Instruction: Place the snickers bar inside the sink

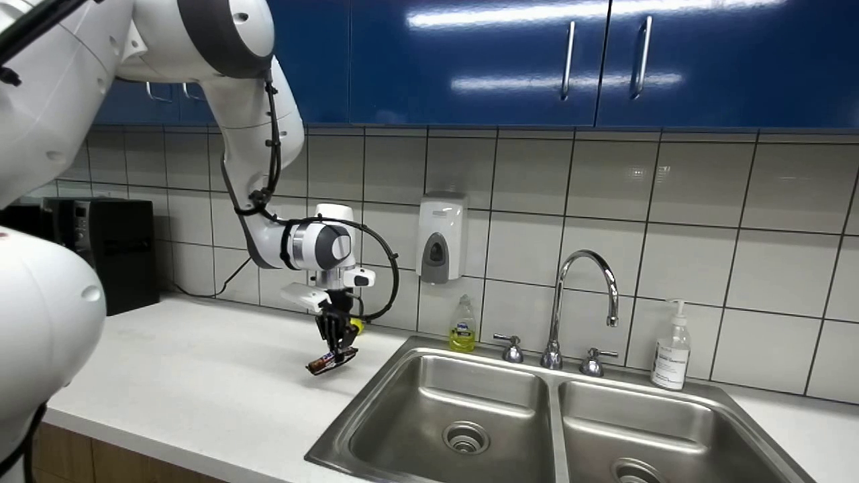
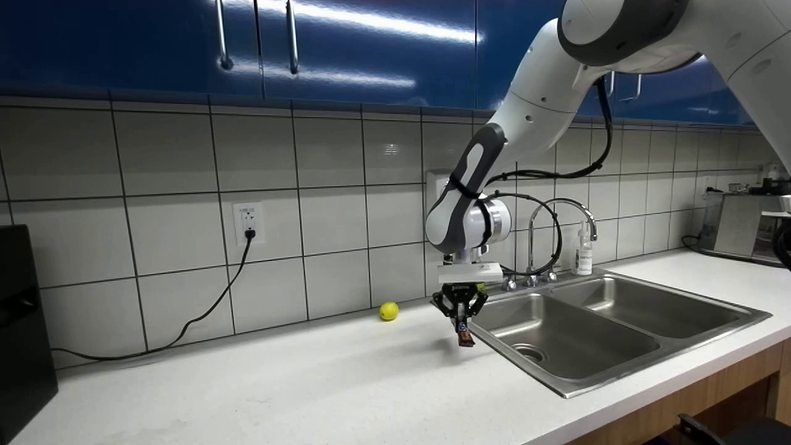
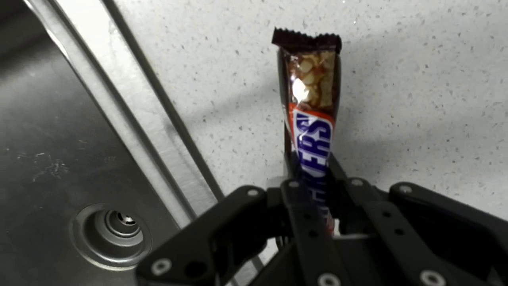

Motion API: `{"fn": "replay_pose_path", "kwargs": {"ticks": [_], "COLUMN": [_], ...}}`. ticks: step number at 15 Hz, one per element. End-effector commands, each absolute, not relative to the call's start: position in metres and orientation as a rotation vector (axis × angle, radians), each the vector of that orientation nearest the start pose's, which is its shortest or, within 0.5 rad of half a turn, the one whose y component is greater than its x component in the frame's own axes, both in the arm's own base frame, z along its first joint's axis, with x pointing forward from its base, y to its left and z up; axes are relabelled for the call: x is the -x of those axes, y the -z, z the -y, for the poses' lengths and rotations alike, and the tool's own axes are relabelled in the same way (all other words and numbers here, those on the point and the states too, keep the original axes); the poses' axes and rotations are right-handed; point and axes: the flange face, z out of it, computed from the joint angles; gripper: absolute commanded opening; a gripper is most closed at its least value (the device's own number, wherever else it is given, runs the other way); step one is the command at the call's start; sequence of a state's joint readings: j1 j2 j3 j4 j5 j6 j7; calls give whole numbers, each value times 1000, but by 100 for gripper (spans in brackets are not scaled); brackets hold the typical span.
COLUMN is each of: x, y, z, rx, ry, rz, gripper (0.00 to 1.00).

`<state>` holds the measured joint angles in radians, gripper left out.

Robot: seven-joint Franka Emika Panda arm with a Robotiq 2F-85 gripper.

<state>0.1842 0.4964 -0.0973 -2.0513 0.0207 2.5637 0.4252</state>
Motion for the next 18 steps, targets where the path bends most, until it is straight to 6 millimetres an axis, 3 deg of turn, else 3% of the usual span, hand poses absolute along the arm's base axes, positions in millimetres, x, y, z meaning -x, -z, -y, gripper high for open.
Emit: {"fn": "replay_pose_path", "kwargs": {"ticks": [1, 6, 10, 18], "x": [-593, -595, -595, -577], "y": [-217, -228, -231, -223], "z": [-39, 1, 58, 179], "rx": [3139, 3128, 3112, 3062], "ry": [26, 46, 66, 81], "rz": [-526, -616, -750, -1037], "gripper": [4, 4, 4, 4]}}
